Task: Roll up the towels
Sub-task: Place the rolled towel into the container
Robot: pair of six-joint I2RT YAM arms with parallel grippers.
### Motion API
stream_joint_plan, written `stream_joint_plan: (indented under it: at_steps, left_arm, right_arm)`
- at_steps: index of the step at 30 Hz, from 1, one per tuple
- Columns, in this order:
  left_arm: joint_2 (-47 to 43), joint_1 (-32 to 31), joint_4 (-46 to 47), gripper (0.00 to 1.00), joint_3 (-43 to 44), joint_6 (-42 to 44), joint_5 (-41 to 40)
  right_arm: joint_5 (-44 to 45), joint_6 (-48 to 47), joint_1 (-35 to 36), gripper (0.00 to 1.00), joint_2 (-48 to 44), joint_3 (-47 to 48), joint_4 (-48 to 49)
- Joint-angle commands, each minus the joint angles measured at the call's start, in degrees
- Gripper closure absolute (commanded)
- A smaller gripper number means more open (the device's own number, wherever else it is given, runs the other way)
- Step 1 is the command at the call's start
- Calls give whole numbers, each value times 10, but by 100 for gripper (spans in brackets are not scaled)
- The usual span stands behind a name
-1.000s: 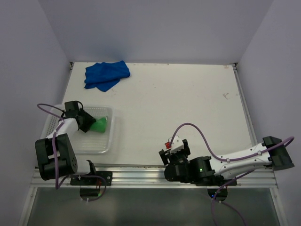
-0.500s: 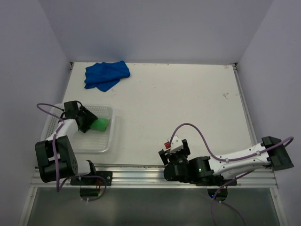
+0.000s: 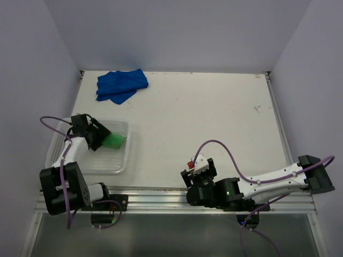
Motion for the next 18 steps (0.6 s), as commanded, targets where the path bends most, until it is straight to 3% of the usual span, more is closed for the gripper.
stream_joint_plan:
  at_steps: [1,7,9,18]
  left_arm:
    - [-14,5,-1,25,21,22,14]
    - [-13,5,12,19,-2,28,19]
    - [-15,5,13,13,-8,28,18]
    - [-32,5,4,6,1,32,21]
  right_arm:
    - [15,20,-2,20,-6,7,-1]
    - [10,28,-2,20,-2,6,-2]
    - [10,31,-1,20,-1,5,-4]
    - [8,32,-2,20,-7,0,-6]
